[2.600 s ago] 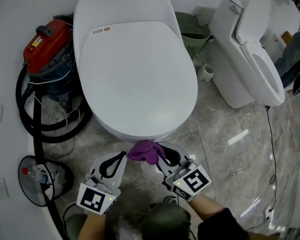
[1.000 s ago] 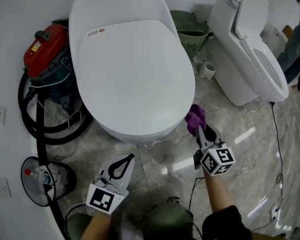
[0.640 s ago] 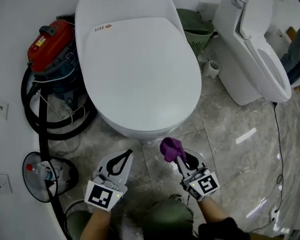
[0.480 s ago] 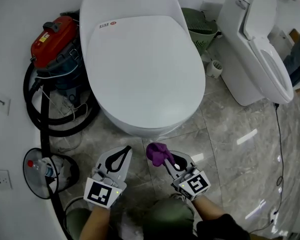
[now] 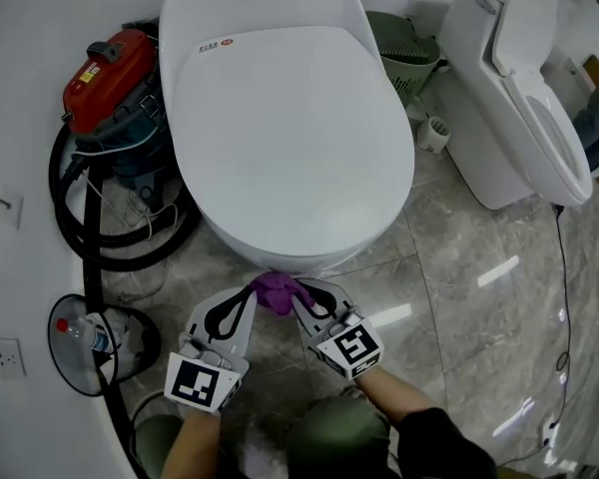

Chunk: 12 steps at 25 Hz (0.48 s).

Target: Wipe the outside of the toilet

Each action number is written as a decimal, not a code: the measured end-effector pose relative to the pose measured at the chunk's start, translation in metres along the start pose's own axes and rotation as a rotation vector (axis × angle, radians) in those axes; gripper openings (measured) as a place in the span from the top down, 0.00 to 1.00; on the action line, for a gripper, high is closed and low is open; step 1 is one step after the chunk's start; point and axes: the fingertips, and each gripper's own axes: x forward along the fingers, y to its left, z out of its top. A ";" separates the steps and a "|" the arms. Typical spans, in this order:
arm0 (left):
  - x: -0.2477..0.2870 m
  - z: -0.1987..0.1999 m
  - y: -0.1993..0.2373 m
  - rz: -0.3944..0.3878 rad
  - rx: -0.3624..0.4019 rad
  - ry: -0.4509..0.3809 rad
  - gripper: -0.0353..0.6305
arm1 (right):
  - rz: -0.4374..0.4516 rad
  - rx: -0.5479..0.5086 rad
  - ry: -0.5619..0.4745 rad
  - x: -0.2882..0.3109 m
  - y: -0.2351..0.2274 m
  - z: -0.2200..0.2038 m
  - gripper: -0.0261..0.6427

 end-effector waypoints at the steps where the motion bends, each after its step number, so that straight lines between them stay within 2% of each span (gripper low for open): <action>1: 0.001 -0.001 0.000 -0.002 -0.003 0.003 0.94 | -0.014 0.005 0.000 -0.003 -0.005 0.000 0.90; 12: 0.011 -0.004 -0.015 -0.043 0.001 0.006 0.93 | -0.191 0.013 0.003 -0.064 -0.077 0.005 0.89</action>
